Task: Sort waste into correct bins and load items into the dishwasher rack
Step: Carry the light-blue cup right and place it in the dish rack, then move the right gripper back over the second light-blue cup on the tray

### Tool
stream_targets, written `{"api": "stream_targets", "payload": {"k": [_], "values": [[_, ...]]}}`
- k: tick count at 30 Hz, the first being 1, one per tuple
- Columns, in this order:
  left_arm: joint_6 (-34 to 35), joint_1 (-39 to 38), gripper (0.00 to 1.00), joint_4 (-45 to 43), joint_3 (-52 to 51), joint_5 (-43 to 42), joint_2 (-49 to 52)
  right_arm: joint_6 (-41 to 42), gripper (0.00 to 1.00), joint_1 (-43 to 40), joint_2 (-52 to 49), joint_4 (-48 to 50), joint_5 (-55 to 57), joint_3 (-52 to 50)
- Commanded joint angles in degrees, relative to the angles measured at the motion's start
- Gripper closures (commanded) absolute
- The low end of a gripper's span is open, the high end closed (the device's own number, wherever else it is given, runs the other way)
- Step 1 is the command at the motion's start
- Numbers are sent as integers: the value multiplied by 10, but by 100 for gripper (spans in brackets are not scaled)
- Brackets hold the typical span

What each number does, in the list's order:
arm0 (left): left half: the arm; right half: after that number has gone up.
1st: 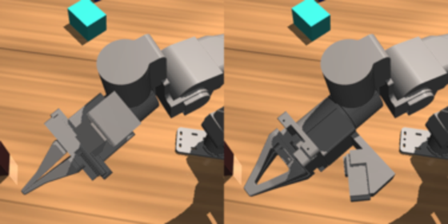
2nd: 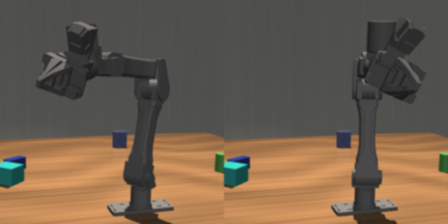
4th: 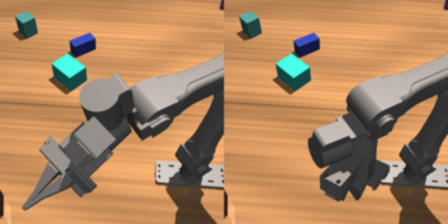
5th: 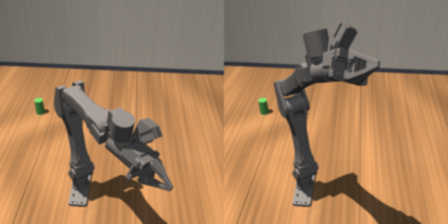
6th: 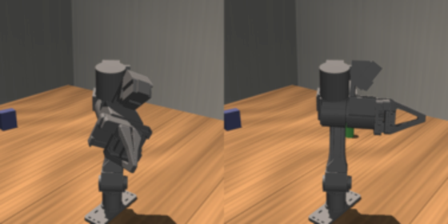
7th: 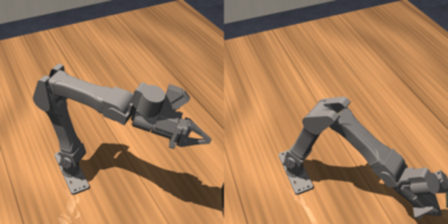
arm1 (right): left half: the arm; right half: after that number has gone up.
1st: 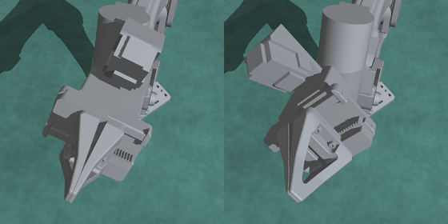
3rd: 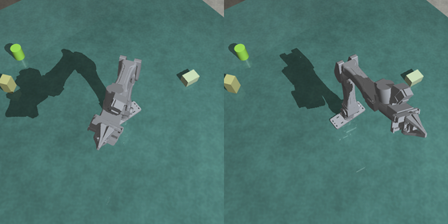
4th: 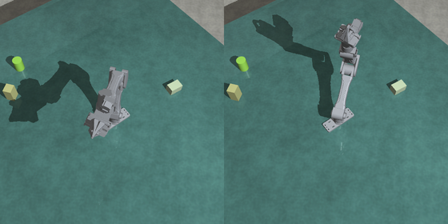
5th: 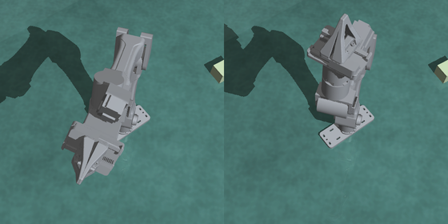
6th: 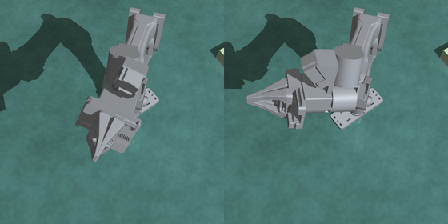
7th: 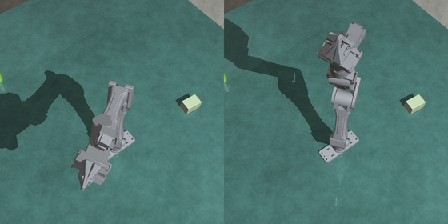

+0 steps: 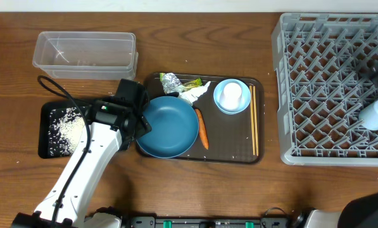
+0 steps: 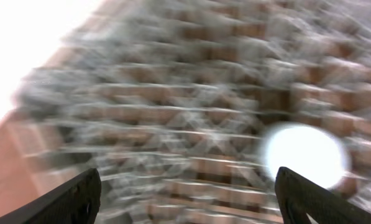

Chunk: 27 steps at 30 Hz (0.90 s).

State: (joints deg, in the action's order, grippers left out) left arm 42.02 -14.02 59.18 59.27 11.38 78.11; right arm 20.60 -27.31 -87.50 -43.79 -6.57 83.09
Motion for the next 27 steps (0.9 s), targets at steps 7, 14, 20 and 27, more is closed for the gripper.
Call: {"api": "stream_targets", "payload": {"k": [7, 14, 20, 27], "values": [[5, 2, 2, 2, 11, 11, -7, 35, 8, 266, 21, 12, 38, 24], [5, 2, 2, 2, 11, 11, -7, 40, 7, 445, -84, 37, 134, 24], [5, 2, 2, 2, 11, 11, -7, 68, 7, 490, -151, 46, 158, 24], [5, 2, 2, 2, 11, 11, -7, 66, 7, 525, -198, 41, 141, 24]]}}
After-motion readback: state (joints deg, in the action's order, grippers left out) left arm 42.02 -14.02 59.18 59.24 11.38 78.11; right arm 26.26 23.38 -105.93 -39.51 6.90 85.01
